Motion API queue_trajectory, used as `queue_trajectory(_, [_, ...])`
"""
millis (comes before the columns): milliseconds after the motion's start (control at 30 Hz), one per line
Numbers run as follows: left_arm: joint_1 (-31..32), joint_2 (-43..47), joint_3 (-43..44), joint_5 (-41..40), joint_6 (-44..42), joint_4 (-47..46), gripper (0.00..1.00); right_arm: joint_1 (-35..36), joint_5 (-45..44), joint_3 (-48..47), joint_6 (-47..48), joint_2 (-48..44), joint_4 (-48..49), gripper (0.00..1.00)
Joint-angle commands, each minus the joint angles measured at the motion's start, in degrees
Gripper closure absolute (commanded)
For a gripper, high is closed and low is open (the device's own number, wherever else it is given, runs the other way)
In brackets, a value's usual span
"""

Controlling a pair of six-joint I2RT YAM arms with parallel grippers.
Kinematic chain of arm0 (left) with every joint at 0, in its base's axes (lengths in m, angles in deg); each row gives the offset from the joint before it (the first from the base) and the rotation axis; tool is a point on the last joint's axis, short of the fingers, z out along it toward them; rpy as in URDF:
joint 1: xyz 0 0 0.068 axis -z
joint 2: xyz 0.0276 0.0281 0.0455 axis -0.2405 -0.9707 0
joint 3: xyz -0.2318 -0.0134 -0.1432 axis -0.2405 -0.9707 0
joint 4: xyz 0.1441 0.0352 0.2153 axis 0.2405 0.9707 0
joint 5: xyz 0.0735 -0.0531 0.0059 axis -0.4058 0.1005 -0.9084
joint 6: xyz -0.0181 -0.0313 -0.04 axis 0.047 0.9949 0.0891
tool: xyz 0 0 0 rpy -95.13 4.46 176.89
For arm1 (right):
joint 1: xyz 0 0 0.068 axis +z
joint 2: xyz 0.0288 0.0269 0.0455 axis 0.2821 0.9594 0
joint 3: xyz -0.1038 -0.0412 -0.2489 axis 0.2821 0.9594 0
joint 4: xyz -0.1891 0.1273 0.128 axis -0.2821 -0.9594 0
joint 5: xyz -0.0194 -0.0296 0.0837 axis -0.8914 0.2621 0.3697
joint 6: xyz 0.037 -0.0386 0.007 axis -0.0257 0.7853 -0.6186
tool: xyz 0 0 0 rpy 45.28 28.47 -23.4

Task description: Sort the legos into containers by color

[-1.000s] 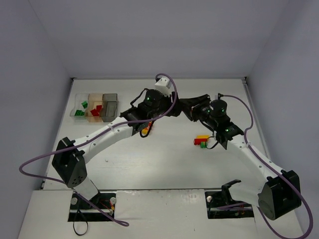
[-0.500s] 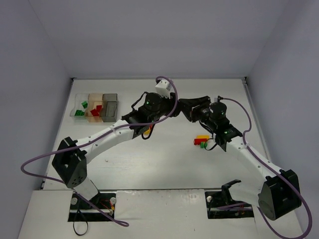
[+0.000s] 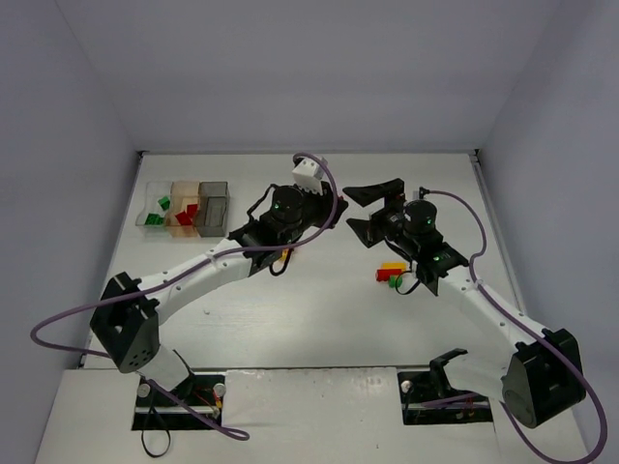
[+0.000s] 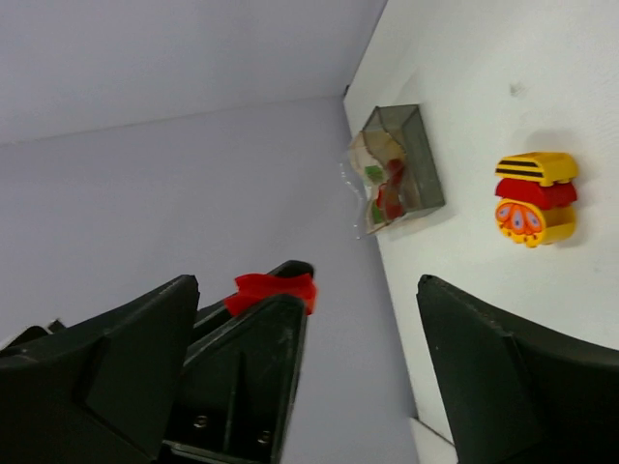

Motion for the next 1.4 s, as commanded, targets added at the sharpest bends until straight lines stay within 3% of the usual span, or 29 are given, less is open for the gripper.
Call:
queue_trajectory(0, [-1.60, 5.29, -0.05, -1.79, -0.63, -2.90, 1.00, -0.10, -2.88, -2.91, 5.55, -1.33, -0.40, 0.00])
queue_trajectory(200, [-8.89, 8.81, -2.34, -1.44, 1.04, 8.07, 1.00, -7.13, -2.98, -4.05, 15.12, -0.28, -5.85, 0.00])
queue_trajectory(333, [-18.64, 10.31, -1.99, -0.56, 1.84, 18.70, 1.00, -11.62, -3.14, -7.65, 26.11, 0.86, -12.08, 0.00])
queue_trajectory(433, [-27.17, 8.21, 2.39, -0.56, 0.70, 32.73, 1.00, -12.32, -5.26, -12.40, 41.56, 3.76, -21.56, 0.00])
queue_trajectory(567, [-38.57, 3.64, 7.58, -1.09, -2.81, 39.11, 1.00, -12.85, -5.61, -13.55, 49.58, 4.47, -26.24, 0.00])
queue_trajectory(700, [-45.80, -4.26, 16.52, 1.19, -5.37, 44.99, 1.00, -12.76, -4.82, -11.45, 53.64, 3.16, -27.48, 0.00])
queue_trajectory(1000, [-51.27, -21.85, 32.01, -0.03, -10.64, 49.13, 1.00, -12.94, -2.89, -8.54, 60.06, 0.43, -29.94, 0.00])
queue_trajectory(1100, [-51.27, -26.86, 37.55, -1.42, -11.44, 51.24, 0.95, -12.94, -2.54, -7.75, 61.73, -0.27, -30.55, 0.00])
queue_trajectory(1367, [-51.44, -31.35, 42.48, -3.11, -12.76, 51.86, 0.62, -12.94, -5.17, -7.40, 65.86, -0.80, -32.05, 0.00])
